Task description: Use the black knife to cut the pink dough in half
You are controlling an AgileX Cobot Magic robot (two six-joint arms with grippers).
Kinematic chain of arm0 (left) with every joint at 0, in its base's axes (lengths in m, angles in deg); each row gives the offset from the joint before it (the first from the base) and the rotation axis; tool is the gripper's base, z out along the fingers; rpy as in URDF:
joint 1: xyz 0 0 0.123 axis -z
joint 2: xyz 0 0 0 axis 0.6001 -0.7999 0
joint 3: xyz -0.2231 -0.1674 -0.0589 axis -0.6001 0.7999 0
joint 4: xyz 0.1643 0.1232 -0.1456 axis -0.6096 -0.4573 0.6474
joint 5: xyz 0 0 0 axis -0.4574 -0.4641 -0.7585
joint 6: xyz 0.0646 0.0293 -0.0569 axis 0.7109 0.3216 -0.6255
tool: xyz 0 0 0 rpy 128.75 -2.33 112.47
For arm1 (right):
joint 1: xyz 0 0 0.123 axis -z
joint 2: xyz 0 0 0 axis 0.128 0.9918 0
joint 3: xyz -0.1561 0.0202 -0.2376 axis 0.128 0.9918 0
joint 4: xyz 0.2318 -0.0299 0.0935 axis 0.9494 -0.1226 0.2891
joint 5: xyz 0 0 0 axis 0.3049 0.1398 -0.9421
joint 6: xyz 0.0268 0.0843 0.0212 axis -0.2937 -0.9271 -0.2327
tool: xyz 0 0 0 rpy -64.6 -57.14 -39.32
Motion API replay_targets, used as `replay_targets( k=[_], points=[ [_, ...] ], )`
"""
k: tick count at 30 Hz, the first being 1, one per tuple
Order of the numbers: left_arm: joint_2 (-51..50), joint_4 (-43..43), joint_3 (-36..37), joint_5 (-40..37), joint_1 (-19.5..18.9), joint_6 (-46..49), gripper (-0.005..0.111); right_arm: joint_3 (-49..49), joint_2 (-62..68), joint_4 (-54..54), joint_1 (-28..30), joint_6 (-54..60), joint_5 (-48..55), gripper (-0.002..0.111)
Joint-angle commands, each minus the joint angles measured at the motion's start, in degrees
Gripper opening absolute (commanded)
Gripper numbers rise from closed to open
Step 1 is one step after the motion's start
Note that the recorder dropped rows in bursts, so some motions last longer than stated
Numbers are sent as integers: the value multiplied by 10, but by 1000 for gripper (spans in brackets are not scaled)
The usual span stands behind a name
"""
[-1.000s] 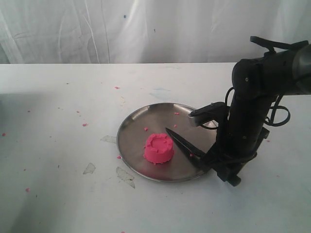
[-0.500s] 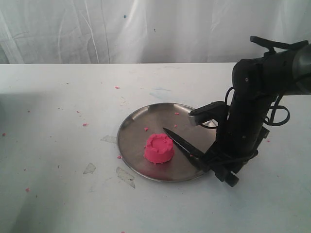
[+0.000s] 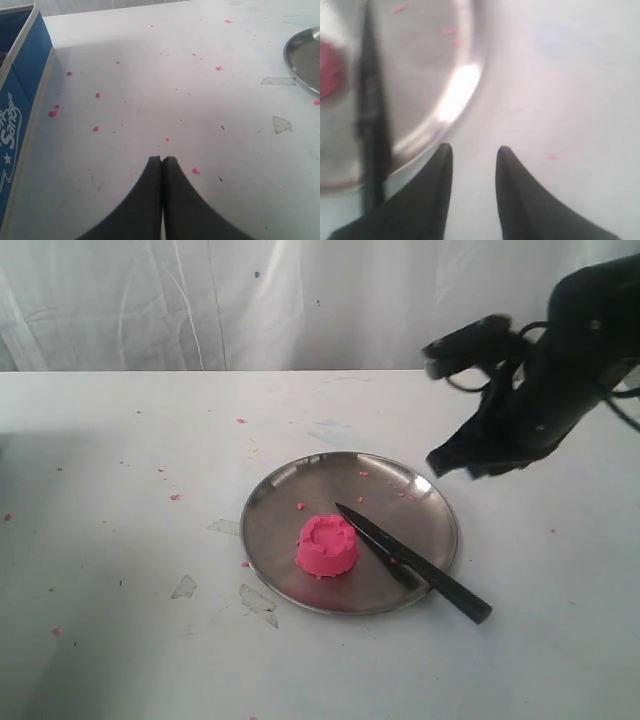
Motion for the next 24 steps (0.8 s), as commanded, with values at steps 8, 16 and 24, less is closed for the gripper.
replay_targets(
  k=[8, 16, 24],
  points=[
    [2, 4, 2, 1, 5, 0, 0, 74, 16, 15, 161, 29, -8, 0],
    [2, 4, 2, 1, 5, 0, 0, 47, 76, 436, 291, 333, 273, 0],
    [2, 4, 2, 1, 5, 0, 0, 79, 131, 497, 309, 388, 251, 0]
  ],
)
